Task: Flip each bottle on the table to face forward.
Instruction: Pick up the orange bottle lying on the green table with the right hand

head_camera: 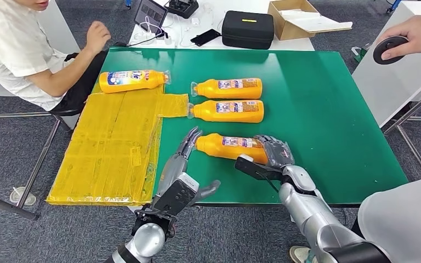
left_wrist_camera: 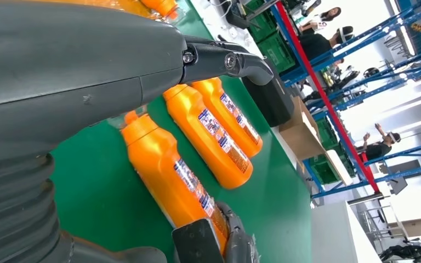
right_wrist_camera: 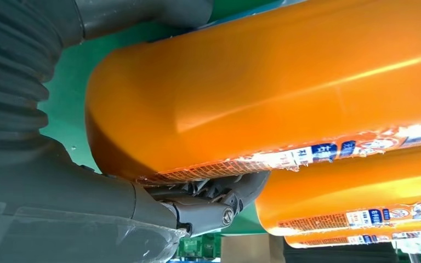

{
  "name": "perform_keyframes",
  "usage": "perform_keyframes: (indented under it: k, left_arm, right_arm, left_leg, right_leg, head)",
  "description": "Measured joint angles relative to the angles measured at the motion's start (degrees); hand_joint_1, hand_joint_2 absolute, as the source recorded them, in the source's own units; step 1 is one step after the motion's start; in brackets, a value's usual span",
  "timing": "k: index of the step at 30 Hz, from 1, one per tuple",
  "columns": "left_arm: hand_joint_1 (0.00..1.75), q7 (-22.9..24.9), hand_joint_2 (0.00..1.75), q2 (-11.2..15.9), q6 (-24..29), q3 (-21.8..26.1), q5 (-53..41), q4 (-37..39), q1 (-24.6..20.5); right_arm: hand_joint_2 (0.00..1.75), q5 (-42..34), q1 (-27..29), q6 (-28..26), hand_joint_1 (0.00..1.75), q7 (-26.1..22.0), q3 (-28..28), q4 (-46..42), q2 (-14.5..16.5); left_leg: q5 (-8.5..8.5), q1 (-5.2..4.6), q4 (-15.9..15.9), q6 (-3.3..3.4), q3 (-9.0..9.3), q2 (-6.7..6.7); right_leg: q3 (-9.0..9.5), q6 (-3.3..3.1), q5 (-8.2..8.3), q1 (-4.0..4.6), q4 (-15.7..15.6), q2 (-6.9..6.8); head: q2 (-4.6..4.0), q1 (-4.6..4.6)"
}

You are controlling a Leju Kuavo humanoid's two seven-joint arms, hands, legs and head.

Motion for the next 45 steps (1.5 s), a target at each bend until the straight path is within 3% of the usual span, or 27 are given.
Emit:
perform_keyframes:
  k: [11, 15, 24, 30, 35, 45]
  left_arm:
    - [0.00, -1.0, 1.75, 0.0, 0.4, -0.2, 1.0, 0.4, -0.1]
    - [0.00, -1.2, 1.75, -0.1, 0.2, -0.2, 3.4, 0.5, -0.1]
    - [0.00, -2.0, 1.75, -0.9, -6.0, 0.5, 19.2, 0.4, 1.0]
    - [0.00, -3.2, 1.75, -0.7, -10.0, 0.5, 26.5, -0.4, 3.0]
    - [0.00, -7.9, 1.75, 0.4, -7.6, 1.3, 29.8, -4.3, 6.3]
    - [0.00, -6.4, 1.75, 2.3, -8.4, 2.1, 35.4, -10.6, 10.6]
  right_arm:
    - [1.75, 0.0, -1.6, 0.4, 1.75, 1.7, 0.7, 2.6, -1.3]
    - [1.75, -3.4, -1.3, -0.2, 1.75, -3.1, 0.0, 2.9, -1.4]
    - [1.75, -16.4, 2.8, -1.3, 1.75, -15.3, -5.0, -0.4, 0.6]
    - [1.75, -21.8, 5.9, -3.0, 1.75, -18.4, -7.1, -4.5, 1.9]
    - [1.75, -27.0, 9.5, -5.8, 1.75, -20.0, -9.0, -10.6, 2.5]
    - [1.75, -33.0, 15.7, -6.3, 1.75, -22.6, -10.7, -21.3, 4.6]
  left_leg:
    - [0.01, 0.00, 0.0, 0.01, 0.17, -0.08]
    - [0.01, -0.02, 0.0, 0.03, 0.19, -0.08]
    - [0.01, 0.01, 0.0, 0.03, 0.09, -0.05]
    - [0.02, 0.01, 0.0, 0.03, -0.14, -0.10]
    - [0.01, -0.01, 0.0, 0.04, -0.30, -0.14]
    - [-0.01, 0.02, 0.0, 0.02, -0.35, -0.12]
  right_leg:
    - [0.19, 0.01, -0.02, -0.01, 0.0, -0.03]
    - [0.25, 0.04, 0.00, -0.01, 0.0, -0.02]
    - [0.12, 0.04, 0.02, 0.02, 0.0, -0.01]
    - [-0.03, 0.04, 0.01, 0.01, 0.0, -0.03]
    - [-0.16, 0.06, -0.01, -0.01, 0.0, -0.05]
    - [-0.26, 0.04, -0.02, 0.01, 0.0, -0.05]
  head:
    - [0.00, -0.01]
    - [0.00, -0.01]
    - [0.00, -0.02]
    - [0.00, 0.00]
    - [0.00, -0.01]
    - [0.00, -0.01]
